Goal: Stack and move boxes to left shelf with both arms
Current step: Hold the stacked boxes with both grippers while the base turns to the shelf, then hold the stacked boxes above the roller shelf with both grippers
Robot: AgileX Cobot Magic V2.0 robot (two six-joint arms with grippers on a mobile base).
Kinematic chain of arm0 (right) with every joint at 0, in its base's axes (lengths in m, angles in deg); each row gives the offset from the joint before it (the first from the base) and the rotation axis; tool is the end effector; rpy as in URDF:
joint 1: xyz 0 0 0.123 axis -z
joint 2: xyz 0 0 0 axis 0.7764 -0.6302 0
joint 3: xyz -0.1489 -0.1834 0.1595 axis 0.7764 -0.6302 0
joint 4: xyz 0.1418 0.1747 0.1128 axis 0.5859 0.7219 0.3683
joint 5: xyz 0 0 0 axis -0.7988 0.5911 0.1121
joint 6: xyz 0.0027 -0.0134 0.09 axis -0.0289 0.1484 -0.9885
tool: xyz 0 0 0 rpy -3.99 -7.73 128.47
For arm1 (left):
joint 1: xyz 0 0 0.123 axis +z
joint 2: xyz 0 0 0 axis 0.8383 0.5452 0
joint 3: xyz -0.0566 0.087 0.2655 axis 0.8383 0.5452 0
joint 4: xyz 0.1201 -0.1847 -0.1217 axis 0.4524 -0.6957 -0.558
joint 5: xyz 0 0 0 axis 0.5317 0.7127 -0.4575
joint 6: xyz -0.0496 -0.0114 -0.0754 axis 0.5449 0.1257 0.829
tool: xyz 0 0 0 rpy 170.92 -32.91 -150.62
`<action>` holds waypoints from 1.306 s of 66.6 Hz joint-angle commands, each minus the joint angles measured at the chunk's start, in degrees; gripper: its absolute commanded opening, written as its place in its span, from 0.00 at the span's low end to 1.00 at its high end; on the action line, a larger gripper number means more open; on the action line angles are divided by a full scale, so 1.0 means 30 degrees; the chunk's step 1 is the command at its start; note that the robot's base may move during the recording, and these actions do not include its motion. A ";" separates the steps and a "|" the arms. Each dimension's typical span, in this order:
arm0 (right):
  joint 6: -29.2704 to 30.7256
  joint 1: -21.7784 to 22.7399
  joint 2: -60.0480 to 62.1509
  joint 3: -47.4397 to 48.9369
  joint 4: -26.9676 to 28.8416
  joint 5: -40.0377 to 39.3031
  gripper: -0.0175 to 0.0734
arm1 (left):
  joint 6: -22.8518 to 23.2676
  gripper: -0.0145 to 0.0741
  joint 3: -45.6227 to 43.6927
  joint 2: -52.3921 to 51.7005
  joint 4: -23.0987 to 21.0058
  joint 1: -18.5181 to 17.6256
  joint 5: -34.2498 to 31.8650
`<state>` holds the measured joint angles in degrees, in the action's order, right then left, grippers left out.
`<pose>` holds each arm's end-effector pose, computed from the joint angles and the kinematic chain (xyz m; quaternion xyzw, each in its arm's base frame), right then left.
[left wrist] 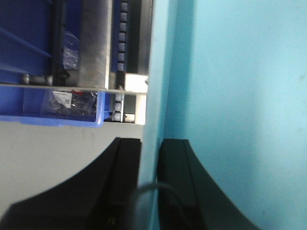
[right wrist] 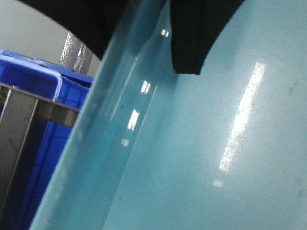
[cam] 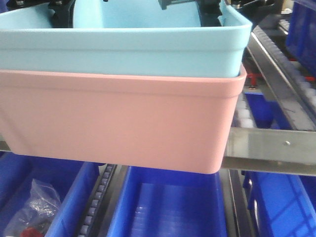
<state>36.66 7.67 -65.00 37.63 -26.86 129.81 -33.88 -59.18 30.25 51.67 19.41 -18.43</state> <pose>0.2653 0.2145 0.3257 -0.1000 0.9511 0.0356 0.2900 0.2860 -0.1909 0.3305 0.0790 0.9496 -0.0365 0.3012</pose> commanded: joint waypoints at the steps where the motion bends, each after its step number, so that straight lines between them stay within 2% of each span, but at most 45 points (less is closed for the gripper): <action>1: -0.0342 -0.0424 0.0725 0.1112 0.0944 -0.5183 0.25 | 0.0231 0.16 -0.0810 -0.0984 -0.2316 -0.1103 -0.4013; 87: -0.0342 -0.0424 0.0725 0.1112 0.0944 -0.5183 0.25 | 0.0231 0.16 -0.0810 -0.0984 -0.2316 -0.1103 -0.4013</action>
<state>36.66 7.67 -65.00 37.63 -26.96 129.81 -33.88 -59.18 30.25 51.67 19.41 -18.64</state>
